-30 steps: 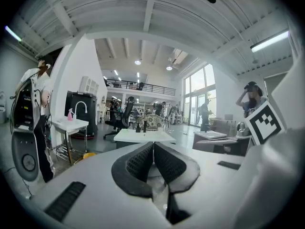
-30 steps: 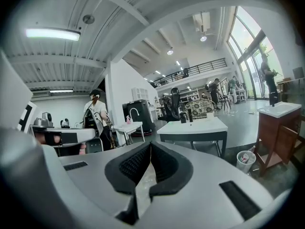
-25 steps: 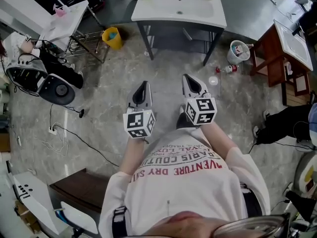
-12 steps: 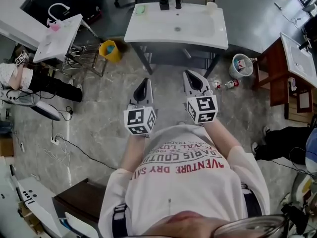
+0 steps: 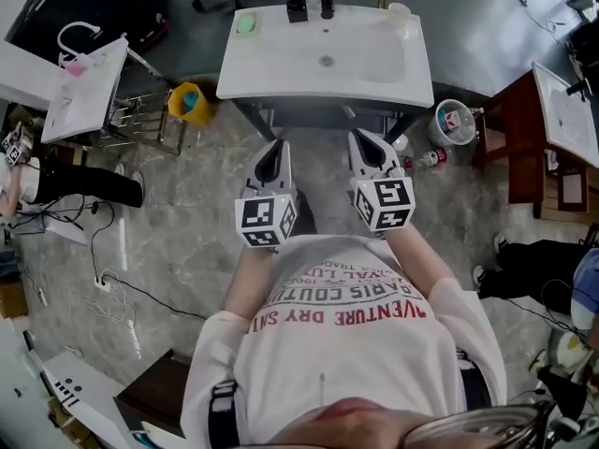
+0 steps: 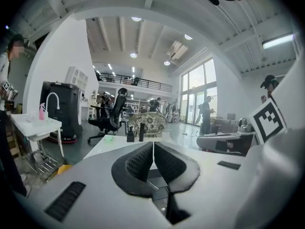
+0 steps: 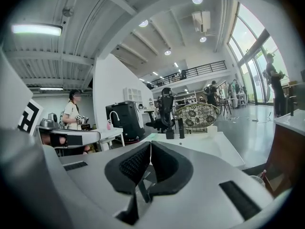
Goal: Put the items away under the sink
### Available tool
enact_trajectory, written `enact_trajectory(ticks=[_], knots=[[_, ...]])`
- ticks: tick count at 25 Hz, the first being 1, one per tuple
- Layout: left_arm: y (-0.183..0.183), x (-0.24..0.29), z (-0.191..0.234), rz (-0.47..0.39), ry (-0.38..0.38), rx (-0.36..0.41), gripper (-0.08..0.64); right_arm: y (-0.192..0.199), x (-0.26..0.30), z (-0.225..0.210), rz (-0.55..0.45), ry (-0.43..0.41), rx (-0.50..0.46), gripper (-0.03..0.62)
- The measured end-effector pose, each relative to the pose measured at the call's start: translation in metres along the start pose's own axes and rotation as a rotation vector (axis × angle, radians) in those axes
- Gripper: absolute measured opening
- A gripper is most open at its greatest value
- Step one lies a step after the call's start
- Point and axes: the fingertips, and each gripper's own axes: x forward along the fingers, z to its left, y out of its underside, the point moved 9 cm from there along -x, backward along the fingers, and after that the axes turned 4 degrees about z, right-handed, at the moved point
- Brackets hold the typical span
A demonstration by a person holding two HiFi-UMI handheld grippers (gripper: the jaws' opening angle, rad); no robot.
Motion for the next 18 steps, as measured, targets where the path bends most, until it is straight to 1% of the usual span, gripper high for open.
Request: enact_trajectory(ticks=[3,11,15,18], knots=[[-0.012,0.037,0.03,0.002,0.037,0.002,0.028,-0.007,0.038,-0.003,0.011,0.032,0.005,0.026],[-0.061,0.132,0.13,0.019,0.133,0.002,0.028,-0.048,0.154,0.004,0.027,0.112,0.014,0.026],[-0.077,0.166,0.18,0.021,0.15,0.01,0.028,-0.063,0.213,0.009,0.022,0.148,0.038,0.026],[-0.08,0.185,0.211,0.031,0.159,0.017,0.028,-0.063,0.248,0.008,0.015,0.183,0.075,0.026]])
